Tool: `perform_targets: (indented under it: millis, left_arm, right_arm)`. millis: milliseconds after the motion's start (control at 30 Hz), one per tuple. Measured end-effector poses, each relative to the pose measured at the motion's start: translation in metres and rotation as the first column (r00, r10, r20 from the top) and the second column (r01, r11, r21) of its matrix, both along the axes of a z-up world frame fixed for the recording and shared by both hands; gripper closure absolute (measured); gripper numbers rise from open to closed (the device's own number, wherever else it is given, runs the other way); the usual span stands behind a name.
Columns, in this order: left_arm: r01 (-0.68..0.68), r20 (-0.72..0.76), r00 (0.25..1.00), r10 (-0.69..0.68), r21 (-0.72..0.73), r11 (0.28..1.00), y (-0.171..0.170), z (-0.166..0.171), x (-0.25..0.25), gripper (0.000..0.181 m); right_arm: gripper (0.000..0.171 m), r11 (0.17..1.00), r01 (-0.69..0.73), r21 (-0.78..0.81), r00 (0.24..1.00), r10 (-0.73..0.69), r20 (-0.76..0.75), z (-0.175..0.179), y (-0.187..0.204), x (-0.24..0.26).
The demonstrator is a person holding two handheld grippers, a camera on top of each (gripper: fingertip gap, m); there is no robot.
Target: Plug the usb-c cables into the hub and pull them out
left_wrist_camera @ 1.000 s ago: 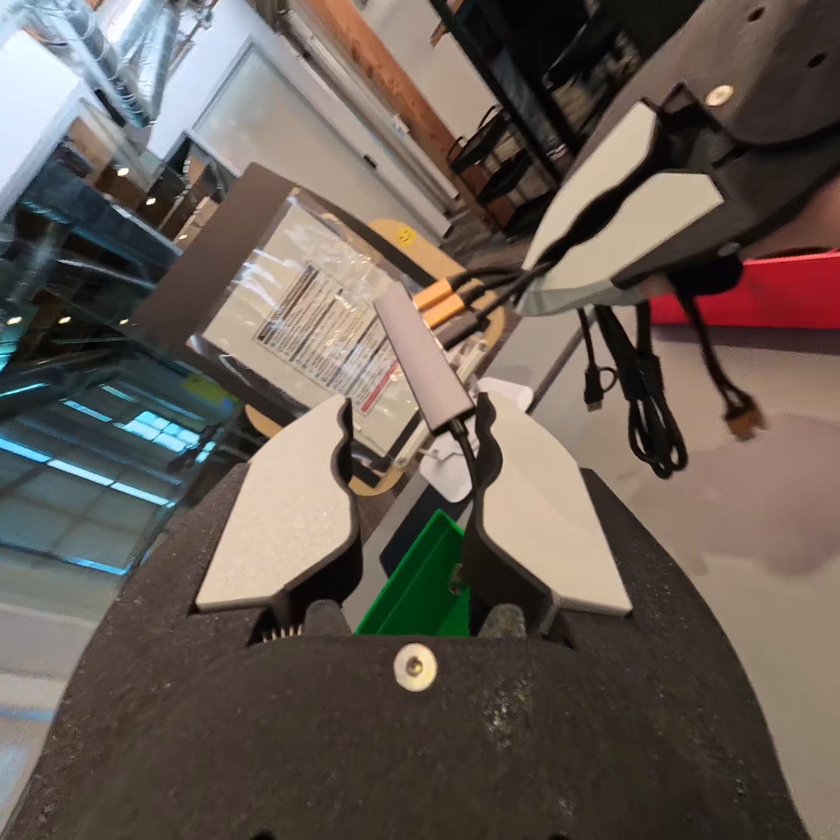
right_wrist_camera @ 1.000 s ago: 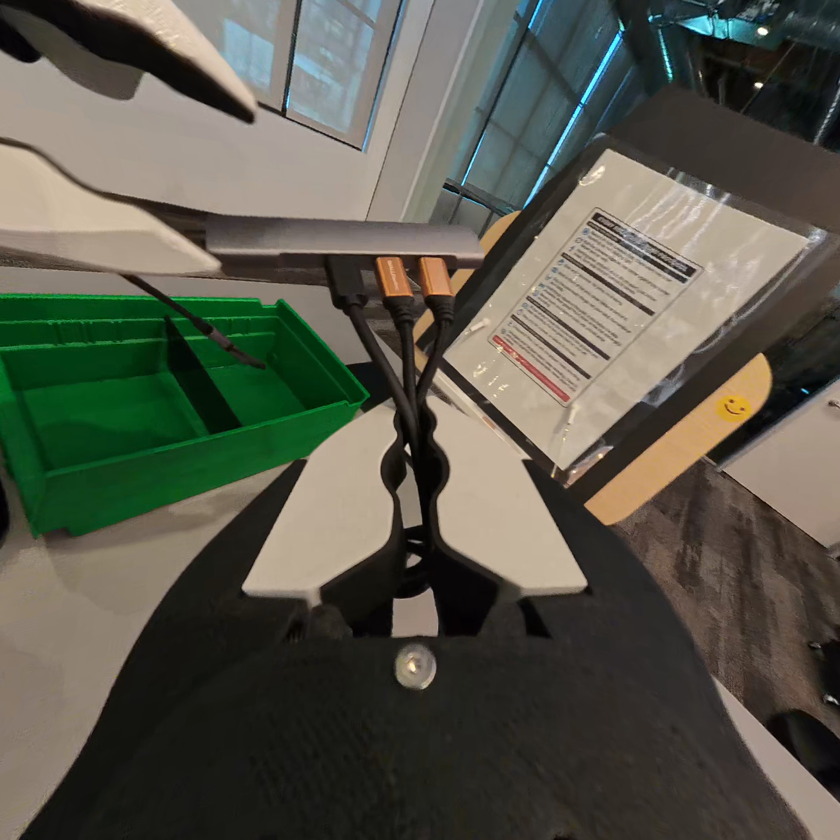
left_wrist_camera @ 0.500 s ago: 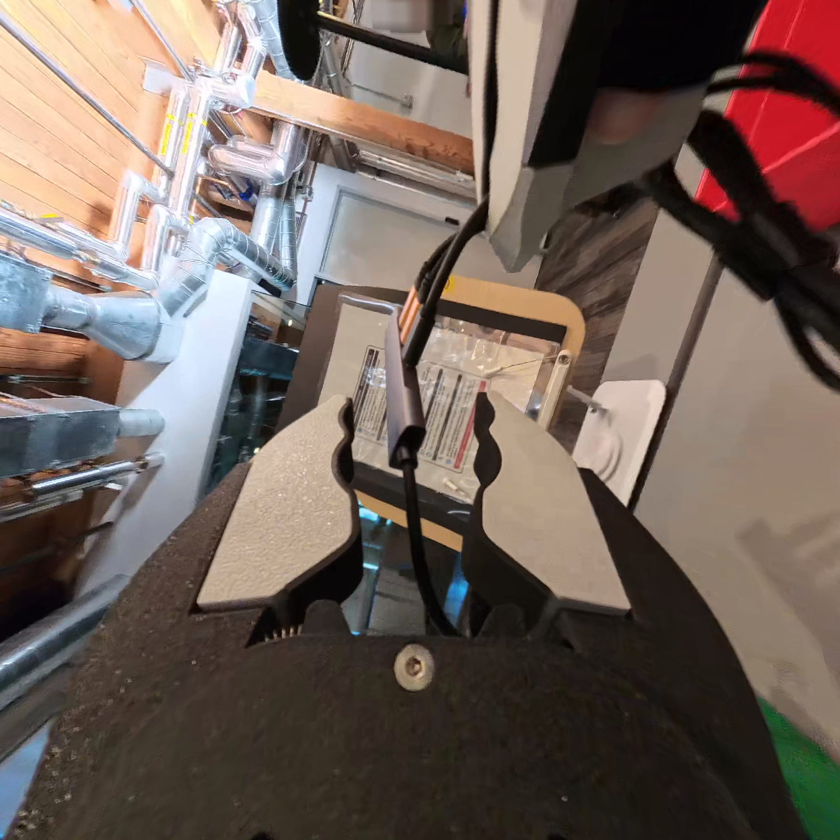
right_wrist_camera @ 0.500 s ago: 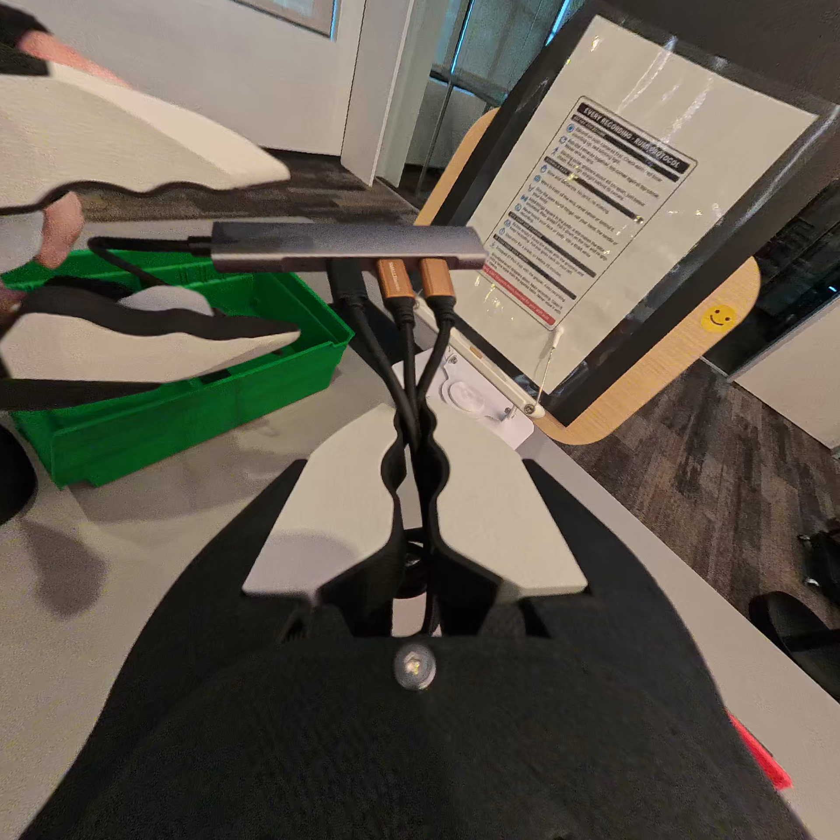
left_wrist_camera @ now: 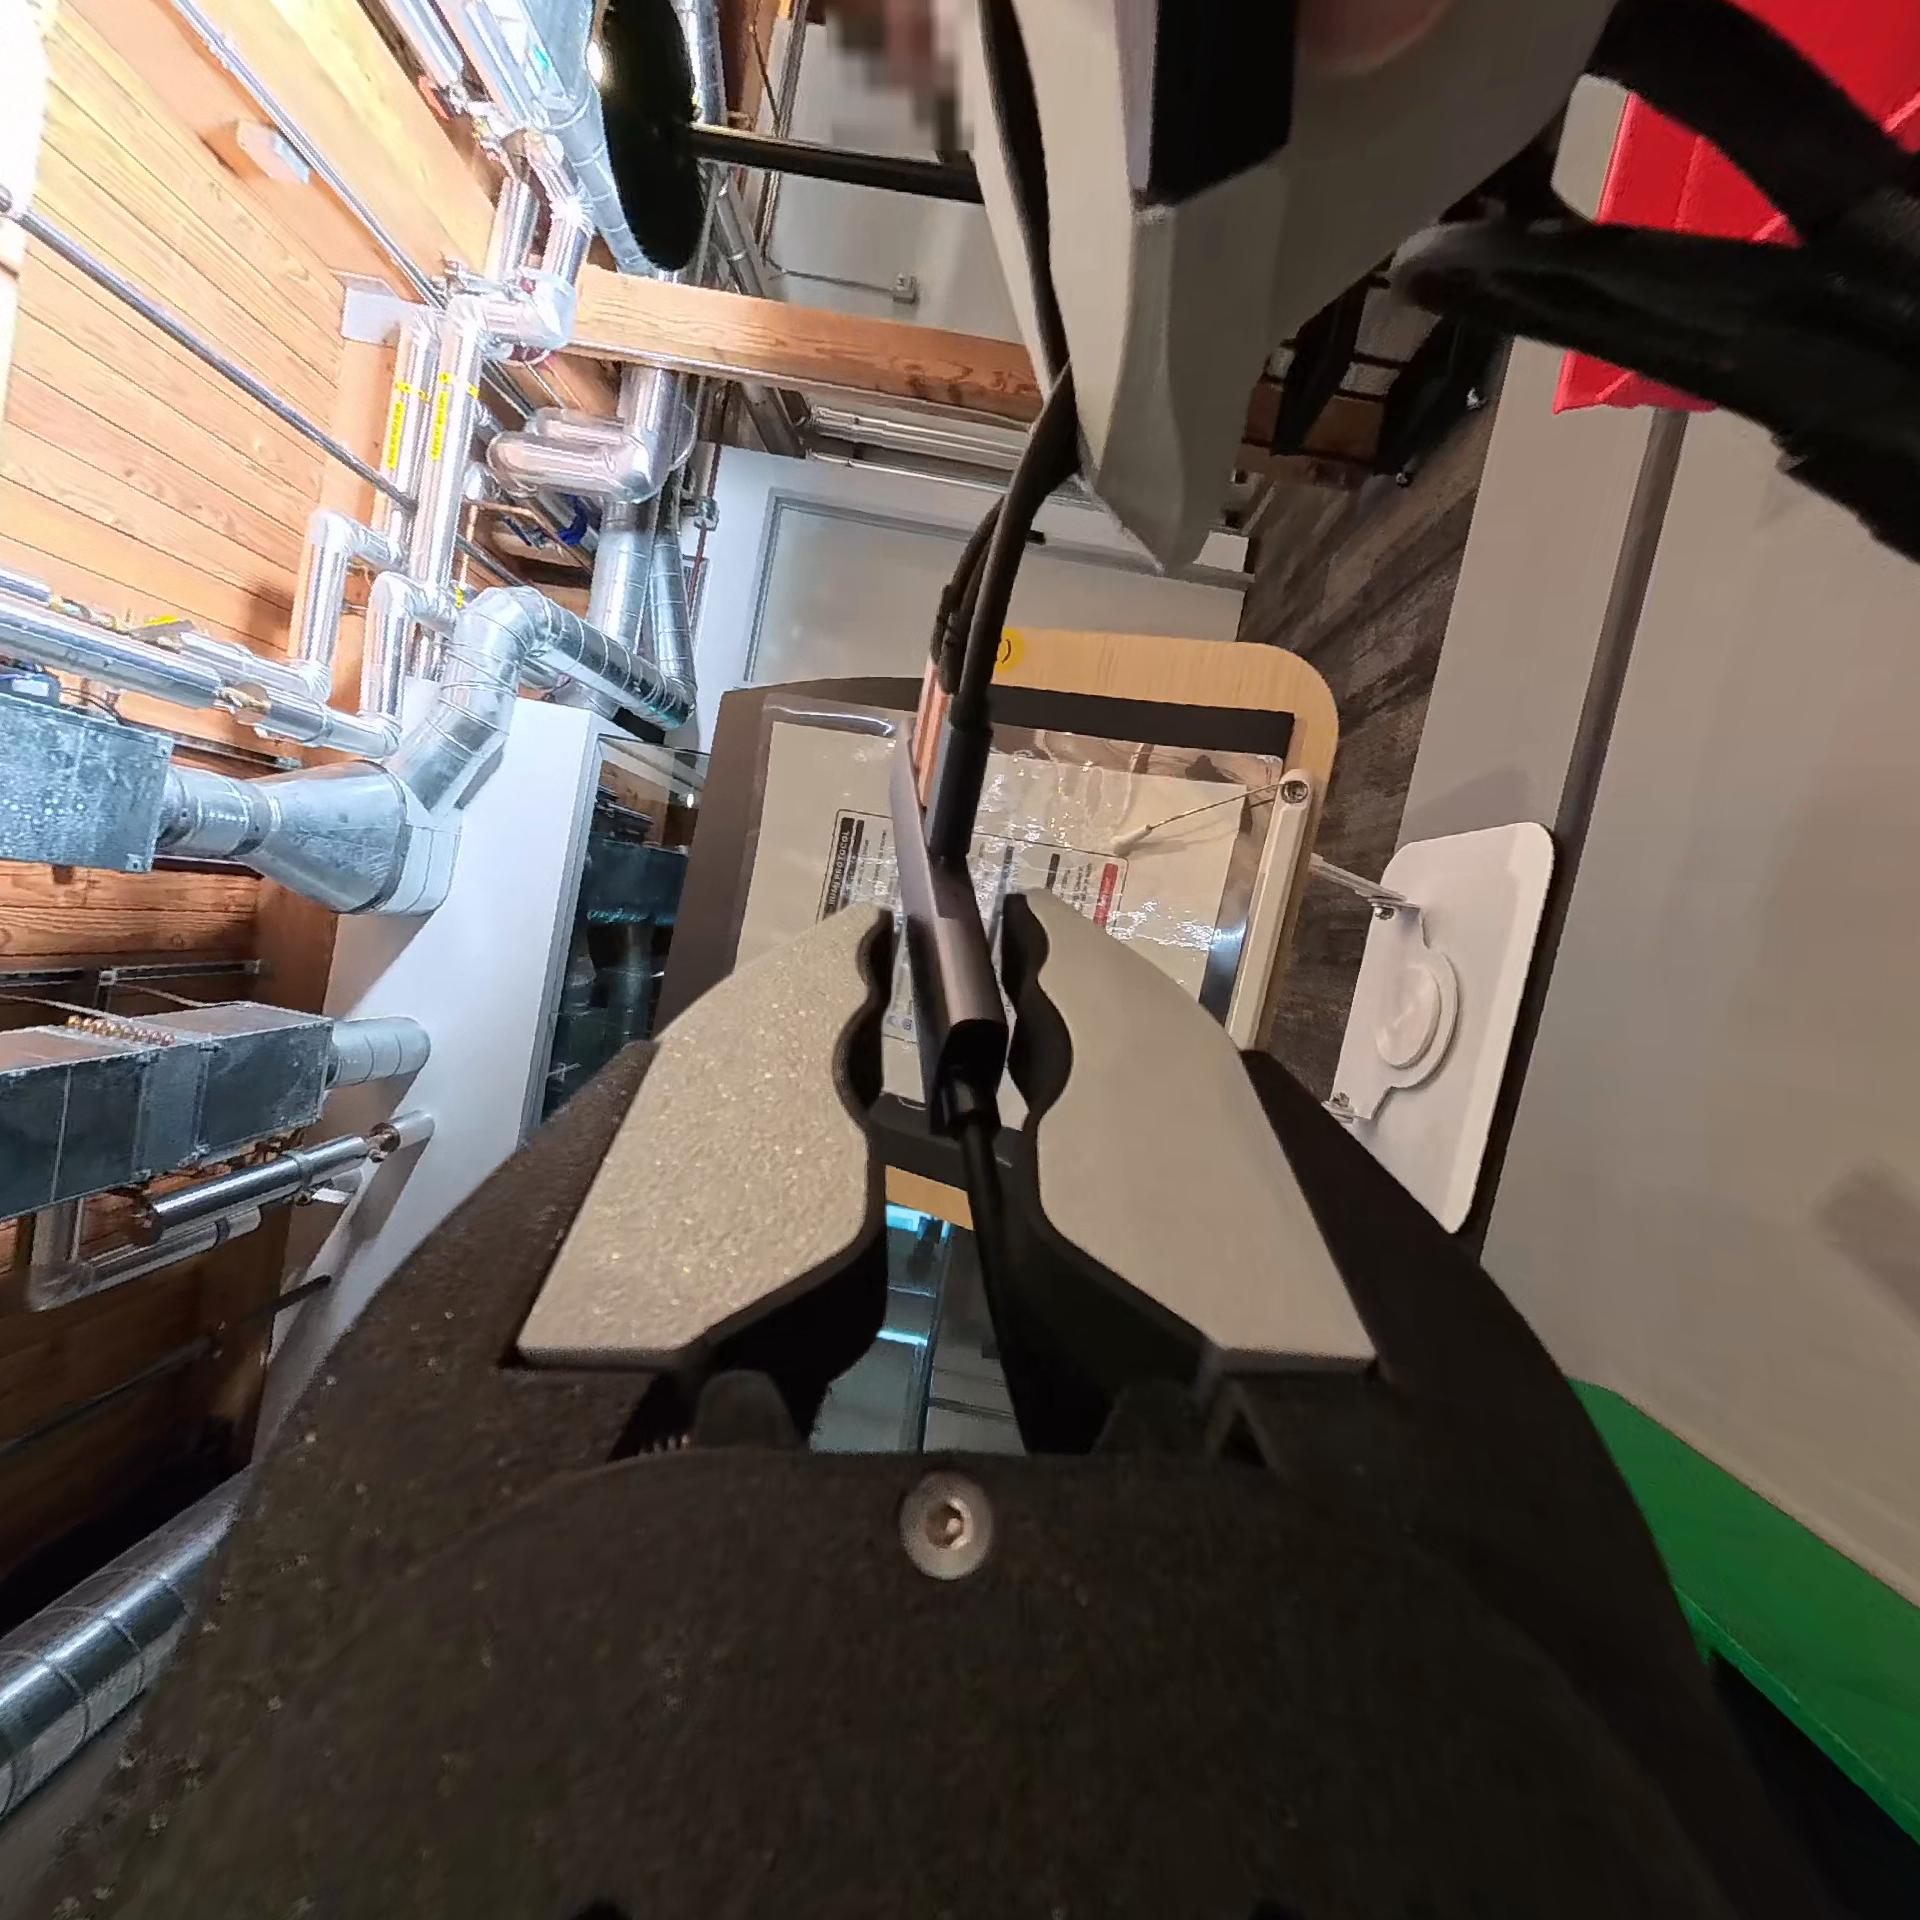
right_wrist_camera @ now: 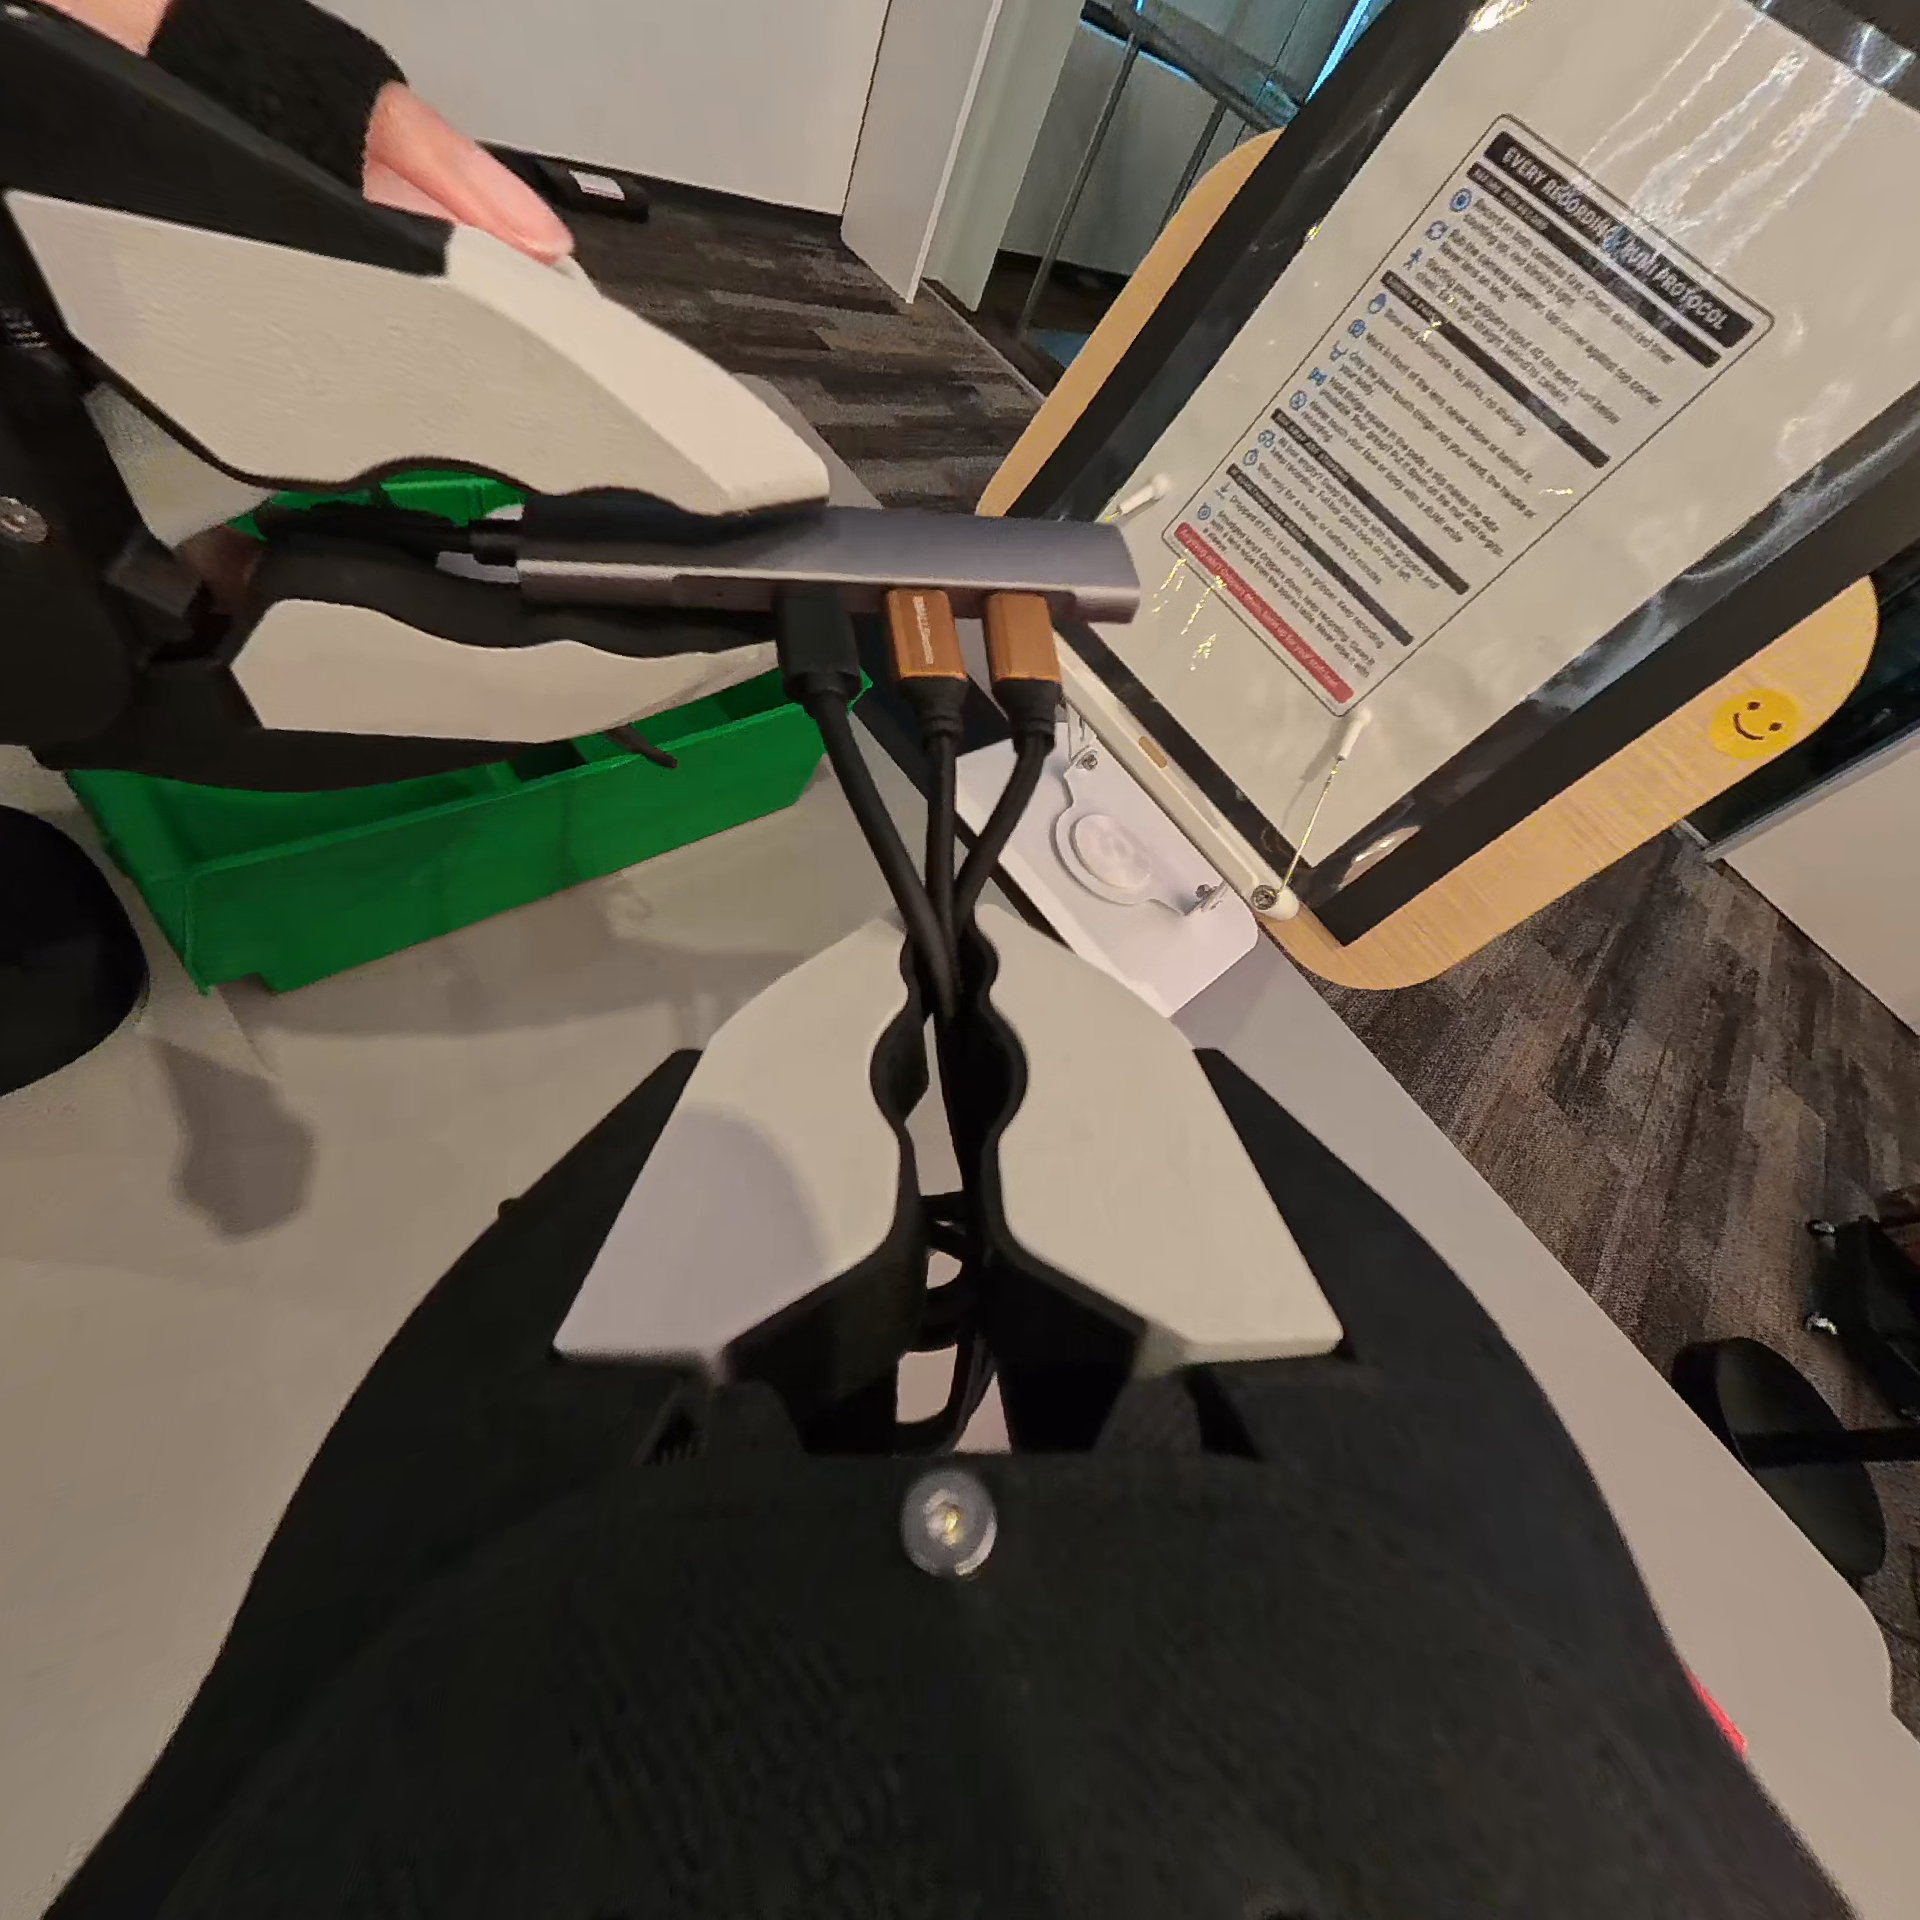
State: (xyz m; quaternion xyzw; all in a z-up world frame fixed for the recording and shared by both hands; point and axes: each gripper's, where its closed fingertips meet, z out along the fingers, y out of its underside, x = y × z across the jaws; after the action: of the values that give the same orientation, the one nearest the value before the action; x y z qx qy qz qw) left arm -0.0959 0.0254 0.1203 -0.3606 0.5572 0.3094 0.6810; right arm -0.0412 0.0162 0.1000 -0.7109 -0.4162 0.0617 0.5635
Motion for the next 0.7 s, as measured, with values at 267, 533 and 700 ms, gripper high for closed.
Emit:
perform_targets:
  millis: [267,533,700]
  left_arm:
    - [-0.015,-0.007,1.0,0.016,0.064,0.998,0.004,0.001,0.0,0.171]
    - [-0.07,0.051,0.996,0.066,0.065,0.995,0.015,0.0,0.001,0.171]
    - [-0.136,0.065,0.989,0.131,0.095,0.986,0.027,0.001,-0.009,0.172]
  right_arm:
    - [0.167,1.0,-0.003,-0.008,1.0,0.003,0.014,-0.004,0.002,-0.001]
    - [0.146,0.999,-0.016,0.047,1.0,0.015,0.007,-0.002,0.01,-0.001]
    - [0.137,0.935,-0.062,0.35,0.998,0.063,0.009,0.041,-0.01,-0.009]
